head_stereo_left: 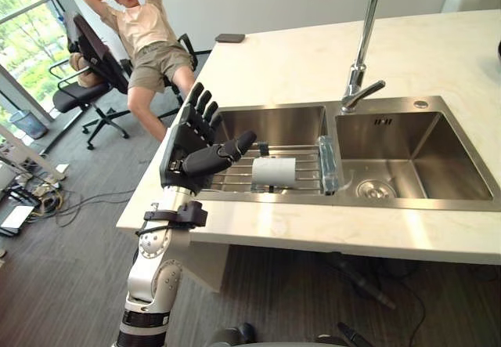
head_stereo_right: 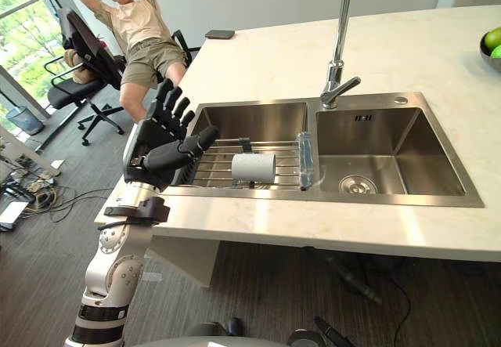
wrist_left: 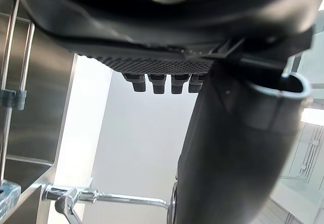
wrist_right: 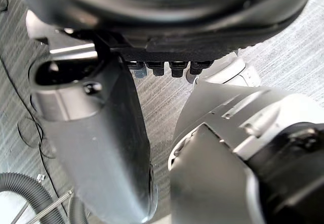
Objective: Walk over to the sink, pick up the cup, carry it to the dishwasher, place the cup inside the dishwasher, then close the dishwasher door
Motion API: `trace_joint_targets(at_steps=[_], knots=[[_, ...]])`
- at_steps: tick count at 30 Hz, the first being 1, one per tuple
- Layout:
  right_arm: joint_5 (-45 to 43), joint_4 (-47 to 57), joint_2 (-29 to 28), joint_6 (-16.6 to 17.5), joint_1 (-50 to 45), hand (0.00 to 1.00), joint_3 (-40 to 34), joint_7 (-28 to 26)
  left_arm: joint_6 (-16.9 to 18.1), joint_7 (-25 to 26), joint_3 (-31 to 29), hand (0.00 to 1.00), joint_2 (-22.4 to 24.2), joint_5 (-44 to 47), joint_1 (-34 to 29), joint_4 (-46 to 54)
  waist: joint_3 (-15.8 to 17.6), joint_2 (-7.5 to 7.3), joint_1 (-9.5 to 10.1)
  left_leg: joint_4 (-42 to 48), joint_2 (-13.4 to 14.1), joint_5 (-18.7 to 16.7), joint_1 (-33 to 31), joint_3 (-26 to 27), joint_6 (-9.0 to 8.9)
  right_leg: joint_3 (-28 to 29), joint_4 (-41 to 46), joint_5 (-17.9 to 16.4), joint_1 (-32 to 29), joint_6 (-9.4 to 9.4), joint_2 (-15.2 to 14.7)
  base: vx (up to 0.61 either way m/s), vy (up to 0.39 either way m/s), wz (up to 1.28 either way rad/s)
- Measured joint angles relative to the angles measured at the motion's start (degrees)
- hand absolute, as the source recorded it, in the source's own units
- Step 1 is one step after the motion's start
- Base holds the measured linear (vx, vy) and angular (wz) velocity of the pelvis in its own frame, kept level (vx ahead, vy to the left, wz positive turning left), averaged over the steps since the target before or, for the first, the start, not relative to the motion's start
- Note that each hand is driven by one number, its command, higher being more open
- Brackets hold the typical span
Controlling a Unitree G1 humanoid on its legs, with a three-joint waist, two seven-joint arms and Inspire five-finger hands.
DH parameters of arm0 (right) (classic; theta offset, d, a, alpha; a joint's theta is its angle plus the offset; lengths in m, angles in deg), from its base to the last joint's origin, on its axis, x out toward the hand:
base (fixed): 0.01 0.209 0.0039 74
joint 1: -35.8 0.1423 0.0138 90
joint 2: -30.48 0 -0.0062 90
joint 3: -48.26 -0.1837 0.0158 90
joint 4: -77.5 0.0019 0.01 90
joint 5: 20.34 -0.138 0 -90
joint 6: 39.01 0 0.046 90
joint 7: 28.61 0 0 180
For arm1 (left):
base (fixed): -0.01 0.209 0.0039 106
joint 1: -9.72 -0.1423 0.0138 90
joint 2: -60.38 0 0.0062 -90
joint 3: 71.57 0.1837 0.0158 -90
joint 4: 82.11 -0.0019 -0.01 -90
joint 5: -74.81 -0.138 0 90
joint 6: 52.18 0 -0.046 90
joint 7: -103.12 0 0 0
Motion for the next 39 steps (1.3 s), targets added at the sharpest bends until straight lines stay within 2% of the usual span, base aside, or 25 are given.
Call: trace_joint_targets(at_steps=[2,6,10,13,15,16,18,19,20,21,23,25,31,39], knots=[[-0.06,-0.19,-1.32,-0.45,0.01,1.0,-0.12,0.03,-0.93,0.01,-1.47,1.0,-0.59,0.94,-0.24,-0.76,-0.05,-1.02,0.3,-2.73,-1.65,0.56,1.82,0.31,0.8,0.15,-0.03,-0.47,0.54,0.94,-1.48,0.08,0.125,0.01],[-0.07,-0.21,-1.67,-0.32,-0.02,1.0,-0.25,0.91,-1.1,-0.23,-3.19,1.0,-0.58,1.16,-0.87,-0.98,-0.12,-1.34,0.7,-4.71,-3.22,0.64,3.71,0.52,1.23,0.27,0.34,-1.17,1.11,2.06,-2.96,0.03,0.081,-0.01],[-0.29,0.07,-1.69,-0.18,-0.08,1.0,-0.24,2.01,-1.63,-4.67,-3.25,1.0,-0.58,1.05,-2.0,-0.96,0.31,-2.77,0.57,-5.52,-5.46,-0.65,5.82,0.44,2.25,0.45,4.44,-3.54,1.06,3.34,-5.69,0.01,0.045,0.0],[-0.26,1.43,-2.62,0.12,-0.04,1.0,-0.63,2.72,-1.87,-7.26,-2.88,1.0,-0.9,-1.85,-2.49,-1.22,0.73,-3.43,0.46,-5.95,-6.14,-1.16,8.35,0.58,2.96,-0.32,17.79,-2.46,-3.6,3.02,-8.05,0.03,0.033,-0.08],[-0.12,1.67,-3.21,0.1,0.13,1.0,-1.53,2.76,-1.73,-7.38,-2.33,1.0,-1.11,-2.11,-2.52,-1.68,0.66,-3.38,0.41,-5.75,-4.71,-2.12,9.55,0.2,3.83,-0.3,21.41,-0.4,-4.34,2.44,-8.12,0.04,-0.014,0.03],[-0.03,1.65,-3.42,0.03,0.29,1.0,-1.73,2.73,-1.1,-7.3,-2.31,1.0,-1.54,-2.11,-2.49,-1.97,0.3,-2.85,0.37,-5.56,-3.87,-2.55,9.19,0.11,3.47,-0.43,20.57,-2.31,-4.76,1.09,-7.94,0.0,-0.036,0.09],[0.44,1.6,-3.75,-0.24,0.73,1.0,-2.31,2.86,1.23,-7.17,-2.32,1.0,-3.45,-2.65,-2.17,-3.32,0.04,-3.16,0.51,-5.14,-2.56,-2.8,7.3,-0.5,2.74,1.09,14.09,-2.31,-5.89,2.23,-7.86,0.0,-0.043,0.17],[0.59,1.37,-4.1,-0.62,1.01,1.0,-2.5,3.09,1.69,-6.97,-2.55,1.0,-5.17,-3.1,-2.08,-3.64,-0.12,-4.23,0.56,-5.05,-2.36,-2.66,6.56,-0.99,1.86,2.31,7.62,1.14,-5.58,3.28,-7.87,0.1,-0.134,0.26],[0.89,0.73,-4.75,-1.03,0.85,1.0,-2.54,3.19,1.78,-6.95,-3.06,1.0,-6.79,-3.12,-2.05,-3.86,0.01,-5.97,0.63,-4.79,-2.38,-2.15,6.65,-1.57,0.43,2.87,2.05,5.7,-4.08,5.67,-8.05,0.13,-0.189,0.27],[0.91,0.37,-4.88,-1.12,0.73,1.0,-2.59,3.19,1.77,-6.91,-3.07,1.0,-6.85,-3.14,-2.01,-4.38,-0.13,-6.16,0.65,-4.44,-1.88,-1.82,6.45,-1.97,0.29,2.66,-0.17,5.49,-2.58,6.17,-7.61,0.16,-0.258,0.19],[1.01,-0.31,-4.58,-1.25,1.16,1.0,-2.66,3.19,1.76,-6.9,-2.81,1.0,-6.52,-3.19,-1.99,-5.12,-0.17,-5.26,1.04,-3.89,0.32,-2.02,6.24,-2.06,-0.64,1.19,-5.0,6.63,-0.07,5.78,-4.94,0.14,-0.248,0.04],[1.0,-0.42,-4.56,-1.03,1.6,1.0,-2.68,3.16,1.77,-7.23,-2.69,1.0,-6.47,-3.8,-1.32,-5.09,-0.68,-4.52,1.27,-4.0,2.74,-2.5,6.25,-1.8,-2.07,0.82,-9.79,8.52,1.79,4.49,-1.72,0.1,-0.161,-0.13],[0.35,-0.2,-4.45,-0.11,2.44,1.0,-2.64,3.24,1.77,-9.64,-1.32,1.0,-5.01,-4.44,1.81,-4.62,-0.89,-4.11,1.2,-4.1,3.6,-2.46,5.4,-0.63,-2.43,1.42,-15.64,11.46,2.91,4.11,-0.22,0.03,-0.041,-0.11],[0.35,-0.96,-4.55,0.26,2.08,1.0,-2.65,3.15,1.69,-14.76,4.69,1.0,-5.3,-13.66,3.01,-2.52,-0.92,-3.52,0.49,-4.29,3.02,-2.44,4.79,0.07,-2.34,2.05,-18.99,13.99,3.36,4.63,-0.53,-0.05,0.011,-0.04]])
